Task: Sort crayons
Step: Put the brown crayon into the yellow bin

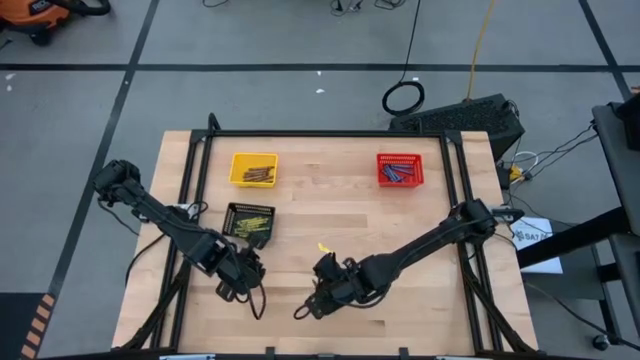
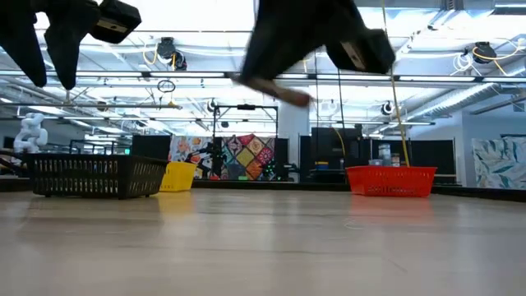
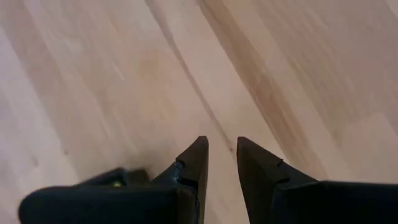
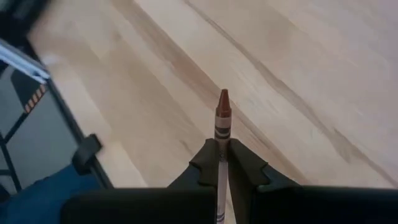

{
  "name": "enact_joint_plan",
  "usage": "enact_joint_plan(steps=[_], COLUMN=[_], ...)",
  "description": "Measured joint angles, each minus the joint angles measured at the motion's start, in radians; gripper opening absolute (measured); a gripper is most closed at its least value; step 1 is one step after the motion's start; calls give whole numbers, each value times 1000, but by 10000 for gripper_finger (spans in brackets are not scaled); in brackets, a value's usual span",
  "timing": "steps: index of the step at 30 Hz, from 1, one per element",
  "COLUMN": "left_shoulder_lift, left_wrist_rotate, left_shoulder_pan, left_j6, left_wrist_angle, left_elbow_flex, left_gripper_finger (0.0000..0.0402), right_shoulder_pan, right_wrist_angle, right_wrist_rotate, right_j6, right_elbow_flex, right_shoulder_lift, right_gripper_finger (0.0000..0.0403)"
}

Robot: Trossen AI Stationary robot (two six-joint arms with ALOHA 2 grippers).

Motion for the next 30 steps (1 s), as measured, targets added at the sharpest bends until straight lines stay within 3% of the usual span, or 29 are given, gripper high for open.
enact_joint_plan(steps=[12, 24, 30], left_shoulder_lift=[0, -3, -3], left_wrist_rotate=[-4, -23, -33], left_shoulder_pan=[24, 50, 49], left_j6=[-13, -33, -120], left_wrist_angle=[283, 522, 690], left_elbow_flex=[-78, -79, -79], left_gripper_finger=[77, 77, 77], right_shoulder_pan=[2, 31, 75], right_wrist_angle=[77, 124, 146], right_wrist_rotate=[190, 307, 425], right_j6=[-219, -382, -500], right_elbow_flex=[1, 3, 3], right_shoulder_lift=[-85, -168, -232], right_gripper_finger=[0, 0, 0])
